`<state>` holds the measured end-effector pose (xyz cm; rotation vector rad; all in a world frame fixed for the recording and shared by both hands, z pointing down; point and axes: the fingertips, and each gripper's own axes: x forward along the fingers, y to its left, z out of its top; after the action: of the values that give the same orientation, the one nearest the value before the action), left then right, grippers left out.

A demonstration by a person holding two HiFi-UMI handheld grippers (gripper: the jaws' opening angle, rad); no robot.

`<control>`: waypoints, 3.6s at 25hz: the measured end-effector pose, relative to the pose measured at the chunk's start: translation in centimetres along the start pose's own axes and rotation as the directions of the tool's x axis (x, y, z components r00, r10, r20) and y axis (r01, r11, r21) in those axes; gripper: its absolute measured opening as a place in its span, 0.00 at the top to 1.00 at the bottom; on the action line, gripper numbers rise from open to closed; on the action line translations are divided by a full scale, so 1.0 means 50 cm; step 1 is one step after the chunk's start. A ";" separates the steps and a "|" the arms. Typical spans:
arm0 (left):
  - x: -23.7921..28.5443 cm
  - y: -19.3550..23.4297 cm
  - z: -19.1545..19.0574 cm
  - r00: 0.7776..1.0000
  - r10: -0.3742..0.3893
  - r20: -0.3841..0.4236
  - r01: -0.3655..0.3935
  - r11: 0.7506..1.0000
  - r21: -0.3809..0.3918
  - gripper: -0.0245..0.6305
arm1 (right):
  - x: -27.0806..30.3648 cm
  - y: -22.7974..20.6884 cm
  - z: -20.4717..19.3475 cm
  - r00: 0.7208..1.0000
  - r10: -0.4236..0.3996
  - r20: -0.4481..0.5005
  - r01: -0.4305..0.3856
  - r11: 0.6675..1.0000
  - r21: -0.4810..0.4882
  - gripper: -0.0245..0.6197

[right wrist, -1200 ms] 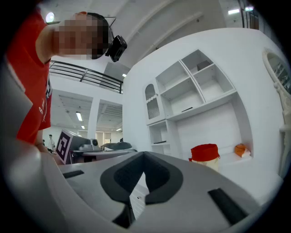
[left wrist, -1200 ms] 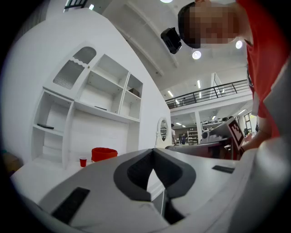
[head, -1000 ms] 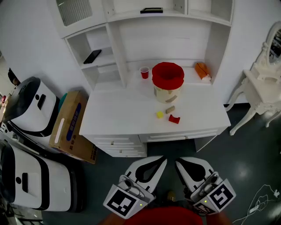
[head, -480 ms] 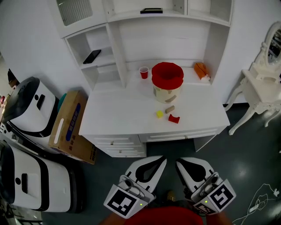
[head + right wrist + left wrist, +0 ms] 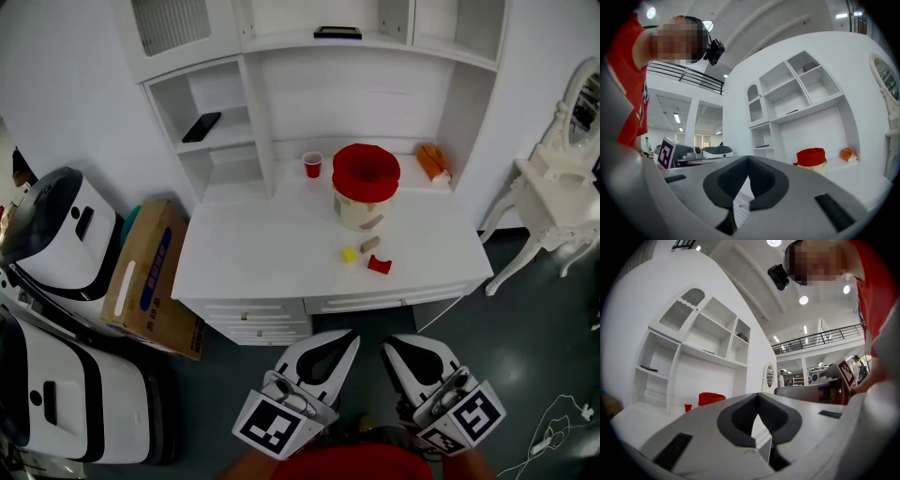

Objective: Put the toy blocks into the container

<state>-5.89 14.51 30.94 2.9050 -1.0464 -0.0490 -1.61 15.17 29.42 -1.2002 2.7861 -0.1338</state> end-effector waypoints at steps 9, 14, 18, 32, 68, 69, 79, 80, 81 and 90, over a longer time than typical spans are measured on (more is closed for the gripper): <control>0.007 0.068 -0.023 1.000 -0.019 0.002 0.019 0.999 -0.027 0.94 | 0.051 -0.022 -0.030 0.997 -0.065 -0.044 0.063 0.998 -0.031 0.93; 0.036 0.101 -0.018 1.000 -0.021 0.007 0.021 0.999 -0.025 0.94 | 0.072 -0.063 -0.036 0.995 -0.080 -0.066 0.077 0.996 -0.045 0.93; 0.068 0.131 -0.024 1.000 0.000 0.011 0.000 1.000 -0.017 0.94 | 0.087 -0.113 -0.046 0.994 -0.076 -0.076 0.072 0.996 -0.053 0.93; 0.231 0.253 -0.064 0.990 0.141 0.030 -0.142 0.988 0.057 0.94 | 0.175 -0.323 -0.093 0.989 0.029 -0.147 -0.037 0.998 -0.047 0.92; 0.307 0.364 -0.196 0.969 0.183 -0.165 -0.188 0.982 -0.016 0.94 | 0.240 -0.515 -0.530 0.623 -0.015 -0.782 -0.283 0.928 -0.244 0.70; 0.307 0.367 -0.196 0.970 0.185 -0.158 -0.189 0.982 -0.009 0.94 | 0.239 -0.512 -0.526 0.628 0.000 -0.778 -0.278 0.934 -0.225 0.70; 0.309 0.381 -0.182 0.973 0.187 -0.137 -0.190 0.982 -0.010 0.94 | 0.269 -0.498 -0.227 0.946 0.139 -0.292 -0.064 0.966 0.251 0.70; 0.311 0.382 -0.181 0.973 0.186 -0.137 -0.189 0.982 -0.013 0.94 | 0.279 -0.504 -0.183 0.962 0.132 -0.238 -0.069 0.965 0.255 0.70; 0.313 0.383 -0.180 0.973 0.185 -0.136 -0.188 0.982 -0.016 0.94 | 0.291 -0.512 -0.141 0.974 0.125 -0.190 -0.075 0.965 0.251 0.70; 0.322 0.397 -0.156 0.976 0.198 -0.087 -0.198 0.980 0.006 0.94 | 0.459 -0.630 0.017 0.990 0.015 -0.142 -0.013 1.000 0.016 0.70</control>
<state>-5.77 -10.73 39.75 2.7559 -1.3113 0.0840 5.47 -23.12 31.01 -1.2129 2.9082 -0.2477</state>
